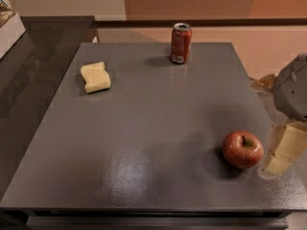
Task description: Move apple near sponge
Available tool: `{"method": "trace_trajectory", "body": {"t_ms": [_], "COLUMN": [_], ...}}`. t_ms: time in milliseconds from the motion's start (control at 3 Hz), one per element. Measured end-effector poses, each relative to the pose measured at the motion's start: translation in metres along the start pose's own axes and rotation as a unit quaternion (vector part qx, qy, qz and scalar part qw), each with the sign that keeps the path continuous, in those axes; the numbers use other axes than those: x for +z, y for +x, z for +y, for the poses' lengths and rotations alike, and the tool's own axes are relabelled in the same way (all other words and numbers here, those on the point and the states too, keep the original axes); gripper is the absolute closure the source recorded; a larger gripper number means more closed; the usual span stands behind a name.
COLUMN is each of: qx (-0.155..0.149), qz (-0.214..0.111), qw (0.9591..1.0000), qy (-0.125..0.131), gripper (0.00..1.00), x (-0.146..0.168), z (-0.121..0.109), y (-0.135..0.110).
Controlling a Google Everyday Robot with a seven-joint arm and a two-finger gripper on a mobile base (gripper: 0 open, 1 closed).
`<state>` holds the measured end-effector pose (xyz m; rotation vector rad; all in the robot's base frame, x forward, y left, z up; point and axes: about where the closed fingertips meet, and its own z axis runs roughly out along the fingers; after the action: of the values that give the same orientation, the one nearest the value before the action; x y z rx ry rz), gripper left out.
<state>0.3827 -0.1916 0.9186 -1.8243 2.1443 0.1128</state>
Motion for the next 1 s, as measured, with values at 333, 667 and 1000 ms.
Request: {"method": "trace_trajectory", "body": {"t_ms": [333,667,1000], "qx": [0.000,0.004,0.009], "qz": [-0.017,-0.026,-0.028], "qw": [0.9998,0.9996,0.9994], "qy": [-0.009,-0.013,-0.015], "gripper": [0.00,0.00,0.00], "x": [0.023,0.040,0.049], "z": [0.004,0.004,0.004], "y": [0.003,0.009,0.015]}}
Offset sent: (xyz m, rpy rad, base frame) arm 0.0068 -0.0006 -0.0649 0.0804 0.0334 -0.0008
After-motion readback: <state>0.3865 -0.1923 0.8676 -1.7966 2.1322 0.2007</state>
